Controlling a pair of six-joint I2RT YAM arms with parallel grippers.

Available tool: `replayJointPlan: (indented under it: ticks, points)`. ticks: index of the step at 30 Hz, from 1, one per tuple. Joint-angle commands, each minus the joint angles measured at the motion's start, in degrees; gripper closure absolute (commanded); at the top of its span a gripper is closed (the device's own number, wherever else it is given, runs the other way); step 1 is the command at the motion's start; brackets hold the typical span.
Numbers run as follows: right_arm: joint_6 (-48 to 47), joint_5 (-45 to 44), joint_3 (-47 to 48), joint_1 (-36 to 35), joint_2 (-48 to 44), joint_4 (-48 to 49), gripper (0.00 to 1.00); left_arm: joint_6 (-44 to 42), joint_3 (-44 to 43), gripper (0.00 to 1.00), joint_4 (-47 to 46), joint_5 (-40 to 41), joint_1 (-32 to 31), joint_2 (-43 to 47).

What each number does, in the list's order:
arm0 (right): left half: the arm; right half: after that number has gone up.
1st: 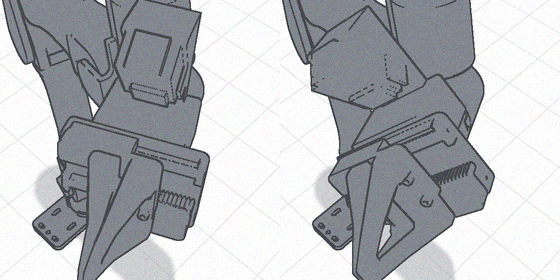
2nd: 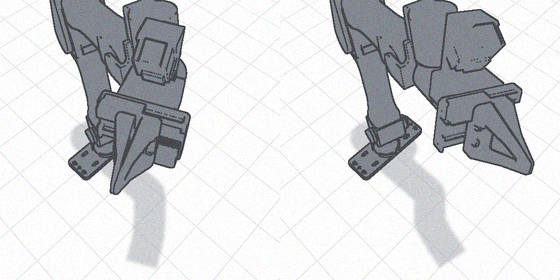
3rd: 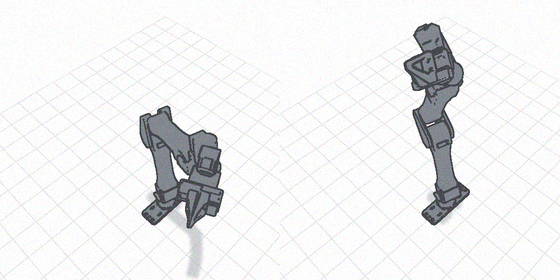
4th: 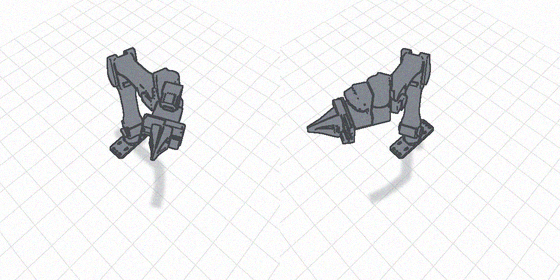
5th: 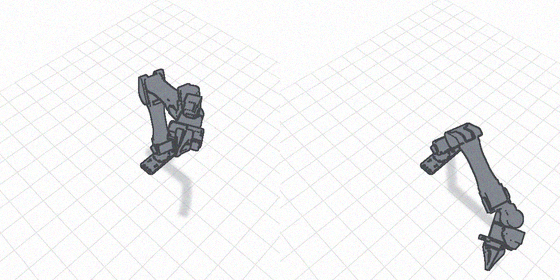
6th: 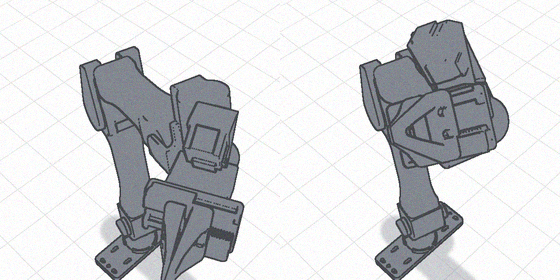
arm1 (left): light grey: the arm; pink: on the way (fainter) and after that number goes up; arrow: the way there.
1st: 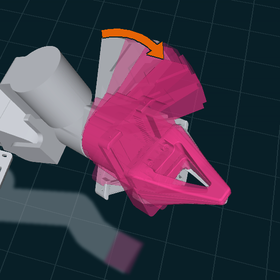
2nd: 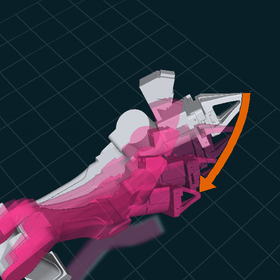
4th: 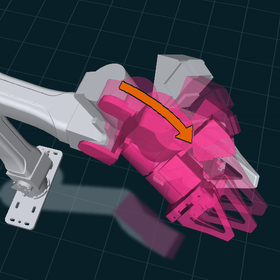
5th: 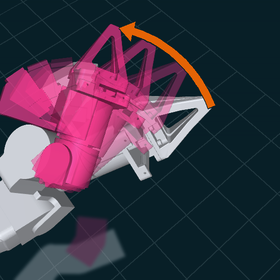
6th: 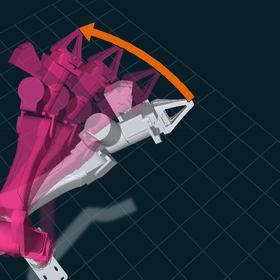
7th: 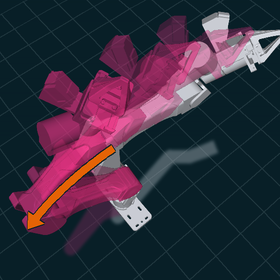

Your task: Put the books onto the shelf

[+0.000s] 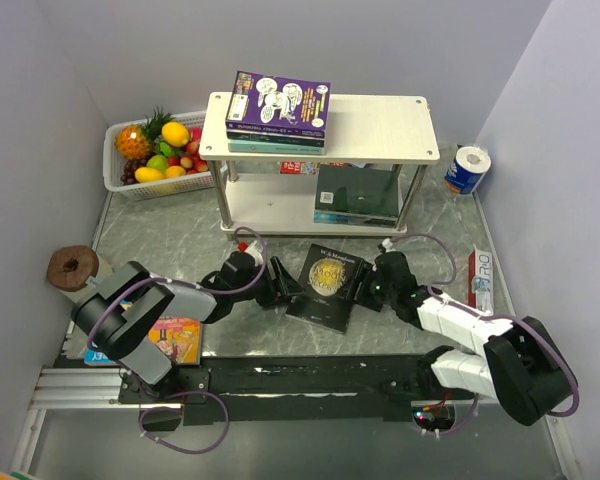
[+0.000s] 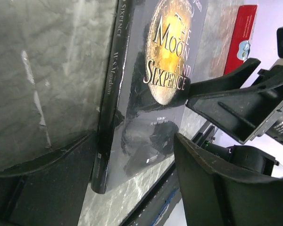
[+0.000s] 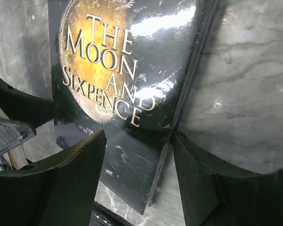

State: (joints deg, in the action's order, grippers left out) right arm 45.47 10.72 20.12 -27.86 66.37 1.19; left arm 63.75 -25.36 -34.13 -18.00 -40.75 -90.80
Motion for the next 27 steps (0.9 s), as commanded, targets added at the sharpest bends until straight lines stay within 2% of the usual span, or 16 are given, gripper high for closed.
replayJointPlan:
  ticks: [1,2,4,5,6,9,12,15,17,22,24,25,27]
  points:
    - [4.4,1.5,-5.2,-3.7,5.0,-1.4,0.34,-2.5,0.8,0.27,1.4,2.1,-0.4,-1.5]
    - [4.7,1.4,-5.3,-3.9,5.7,-1.5,0.34,-3.0,0.6,0.28,1.7,2.0,-0.4,-1.7]
    - [4.7,2.4,-5.5,-4.5,6.4,1.3,0.36,-3.9,0.1,0.38,2.0,0.5,-0.6,-1.9]
    - [4.6,2.7,-5.4,-5.1,7.2,1.9,0.42,-4.8,-0.1,0.44,2.0,-0.4,-0.8,-2.1]
    - [4.7,2.8,-5.2,-6.0,7.6,1.9,0.44,-5.4,-0.3,0.54,2.4,-1.1,-1.3,-2.0]
    - [4.7,3.1,-3.6,-10.2,9.7,0.8,0.50,-7.5,-0.6,0.69,6.5,-2.1,-3.6,-0.5]
    - [5.9,3.3,-2.6,-15.3,10.5,0.0,0.52,-8.8,-0.3,0.75,12.9,-0.8,-6.9,3.7]
    - [7.6,2.8,-2.5,-20.4,10.2,-0.5,0.52,-10.6,0.4,0.75,18.1,3.1,-9.4,11.1]
    - [8.8,3.1,-2.7,-22.5,10.2,1.3,0.52,-10.8,3.3,0.70,16.1,1.8,-9.7,16.6]
    - [10.5,5.6,-3.5,-25.8,12.1,6.2,0.53,-9.9,9.9,0.58,0.1,-5.2,-9.7,22.2]
    - [10.9,6.1,-3.9,-25.9,13.0,8.0,0.53,-8.8,11.0,0.56,-4.4,-8.7,-9.7,22.0]
    - [11.2,6.7,-4.1,-26.2,13.3,8.7,0.53,-7.4,12.4,0.57,-10.6,-9.9,-9.7,21.3]
    - [11.7,7.6,-4.8,-26.2,13.9,10.4,0.53,-5.3,14.1,0.59,-17.4,-12.0,-9.8,20.2]
